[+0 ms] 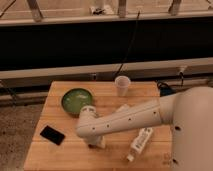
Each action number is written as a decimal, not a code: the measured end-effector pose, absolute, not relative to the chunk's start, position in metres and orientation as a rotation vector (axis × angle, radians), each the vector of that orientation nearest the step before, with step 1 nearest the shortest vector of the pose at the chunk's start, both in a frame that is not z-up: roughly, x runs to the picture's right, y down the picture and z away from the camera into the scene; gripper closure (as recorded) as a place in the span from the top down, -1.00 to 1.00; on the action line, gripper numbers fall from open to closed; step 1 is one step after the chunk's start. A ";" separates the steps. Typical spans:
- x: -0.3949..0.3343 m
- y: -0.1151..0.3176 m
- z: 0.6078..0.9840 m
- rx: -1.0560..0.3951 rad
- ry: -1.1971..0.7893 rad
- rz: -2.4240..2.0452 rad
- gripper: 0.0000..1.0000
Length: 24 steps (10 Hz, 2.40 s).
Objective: Place the pepper in the ceramic bowl
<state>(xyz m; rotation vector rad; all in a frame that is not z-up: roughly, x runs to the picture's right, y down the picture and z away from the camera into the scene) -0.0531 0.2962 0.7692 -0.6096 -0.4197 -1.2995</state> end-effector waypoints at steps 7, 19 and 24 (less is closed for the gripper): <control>-0.051 0.303 0.769 -0.610 -0.416 -1.291 -0.99; -0.016 0.212 0.763 -0.558 -0.362 -1.205 -0.99; -0.028 0.173 0.773 -0.567 -0.353 -1.228 -0.99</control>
